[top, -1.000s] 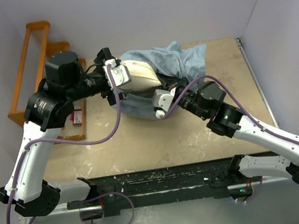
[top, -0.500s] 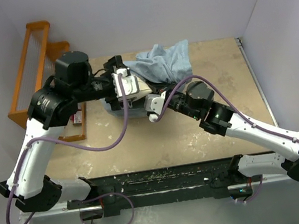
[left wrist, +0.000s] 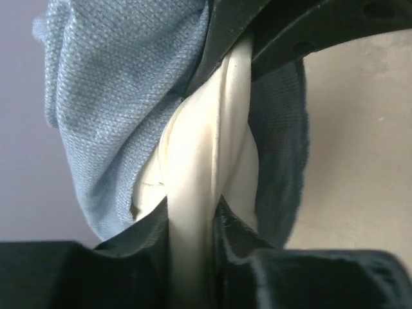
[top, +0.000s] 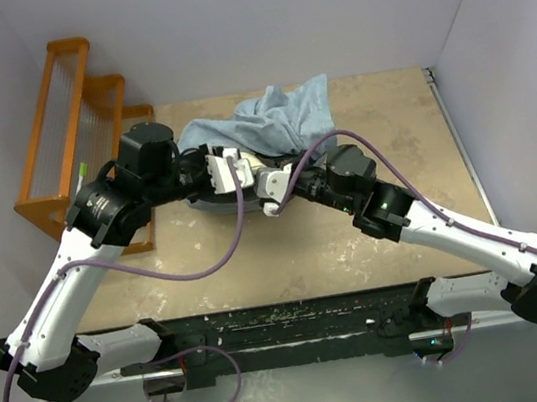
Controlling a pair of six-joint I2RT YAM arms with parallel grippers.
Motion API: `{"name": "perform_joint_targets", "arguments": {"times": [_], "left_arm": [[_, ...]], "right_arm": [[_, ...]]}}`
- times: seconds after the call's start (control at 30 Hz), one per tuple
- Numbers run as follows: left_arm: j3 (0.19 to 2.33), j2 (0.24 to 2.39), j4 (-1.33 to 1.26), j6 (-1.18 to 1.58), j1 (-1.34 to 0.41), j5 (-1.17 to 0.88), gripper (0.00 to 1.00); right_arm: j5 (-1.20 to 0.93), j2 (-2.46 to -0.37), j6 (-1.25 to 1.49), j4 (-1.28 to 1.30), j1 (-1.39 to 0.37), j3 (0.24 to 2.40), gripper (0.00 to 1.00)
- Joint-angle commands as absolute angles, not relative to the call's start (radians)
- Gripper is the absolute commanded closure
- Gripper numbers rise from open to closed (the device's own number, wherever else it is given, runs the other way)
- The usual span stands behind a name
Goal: Remove the pillowcase from the pillow
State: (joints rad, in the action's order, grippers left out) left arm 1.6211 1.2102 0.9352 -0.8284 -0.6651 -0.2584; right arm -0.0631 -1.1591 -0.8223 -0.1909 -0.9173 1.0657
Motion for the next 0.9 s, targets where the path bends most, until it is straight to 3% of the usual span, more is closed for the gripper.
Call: {"name": "perform_joint_targets", "arguments": {"times": [0.0,0.03,0.1,0.43,0.6,0.87], "left_arm": [[1.577,1.197,0.812,-0.838,-0.658,-0.068,0.91],[1.577,1.202,0.800,-0.839,-0.658,-0.045,1.00],[1.574,1.202,0.766,-0.839,-0.657,0.000,1.00],[1.664,1.256,0.675,-0.826,-0.652,0.124,1.00],[1.705,1.272,0.660,-0.818,-0.650,0.111,1.00],[1.784,1.296,0.744,-0.779,-0.652,0.051,1.00]], "right_arm": [[-0.081,-1.147,-0.662,-0.316,-0.911,1.149,1.00],[-0.070,-1.150,-0.634,-0.324,-0.906,1.150,1.00],[-0.053,-1.150,-0.563,-0.334,-0.881,1.150,0.93],[-0.004,-0.932,-0.057,-0.380,-0.650,0.933,0.33],[0.120,-0.848,0.060,-0.284,-0.561,0.919,0.23],[-0.266,-1.063,0.264,-0.313,-0.319,1.058,0.22]]}}
